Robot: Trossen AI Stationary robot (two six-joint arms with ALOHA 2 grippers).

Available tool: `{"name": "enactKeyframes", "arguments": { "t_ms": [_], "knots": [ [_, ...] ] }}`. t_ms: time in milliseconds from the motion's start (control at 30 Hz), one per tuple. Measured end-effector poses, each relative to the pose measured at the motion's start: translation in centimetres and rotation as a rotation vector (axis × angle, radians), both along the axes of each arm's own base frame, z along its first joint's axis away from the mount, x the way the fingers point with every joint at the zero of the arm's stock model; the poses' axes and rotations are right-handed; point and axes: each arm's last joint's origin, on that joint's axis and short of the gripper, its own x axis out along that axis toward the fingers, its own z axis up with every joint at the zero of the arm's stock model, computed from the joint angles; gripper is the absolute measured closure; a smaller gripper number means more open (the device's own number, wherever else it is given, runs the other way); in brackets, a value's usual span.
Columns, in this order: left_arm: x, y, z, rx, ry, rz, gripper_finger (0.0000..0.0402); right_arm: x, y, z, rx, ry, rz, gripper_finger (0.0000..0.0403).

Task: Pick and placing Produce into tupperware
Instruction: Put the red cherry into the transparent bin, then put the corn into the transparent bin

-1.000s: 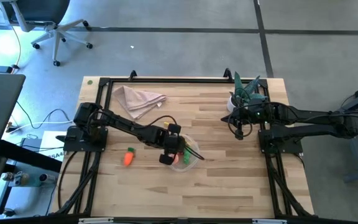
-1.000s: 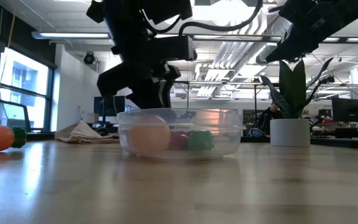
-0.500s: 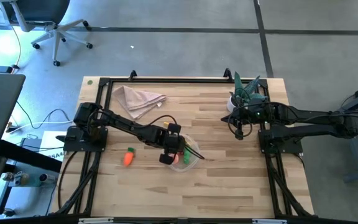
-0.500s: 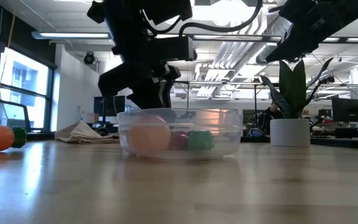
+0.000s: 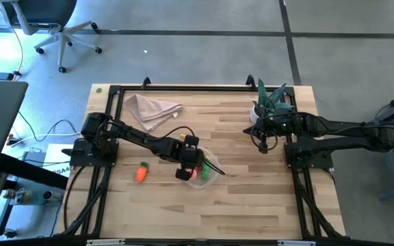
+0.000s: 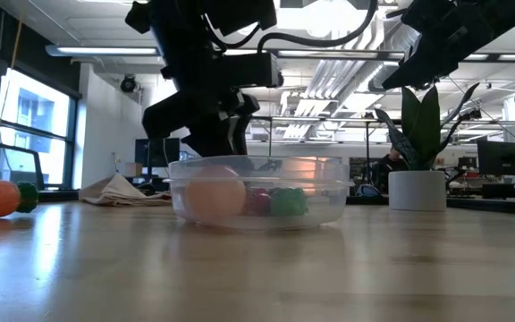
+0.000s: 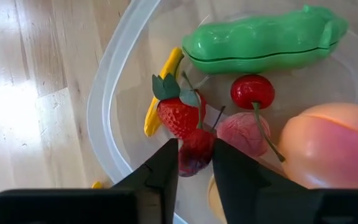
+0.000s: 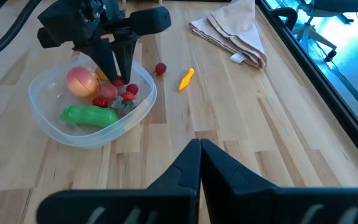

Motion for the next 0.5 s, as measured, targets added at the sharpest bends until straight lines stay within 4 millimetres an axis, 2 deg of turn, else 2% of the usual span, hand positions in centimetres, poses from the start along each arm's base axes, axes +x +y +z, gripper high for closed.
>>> {"name": "enactKeyframes", "arguments": {
  "t_ms": [233,367,500],
  "knots": [
    [-0.1,0.0,0.0,0.013,0.017,-0.012,0.0283,0.0,0.0,0.0,0.000,0.000,0.000,0.0403],
    [-0.4,0.0,0.2,0.021,0.030,-0.024,0.0291,0.0,0.0,0.0,0.000,0.000,0.000,0.0403],
    [-1.1,0.1,2.1,0.017,0.008,-0.014,0.0309,0.0,0.0,0.0,0.000,0.000,0.000,0.0403]
  ]
}}
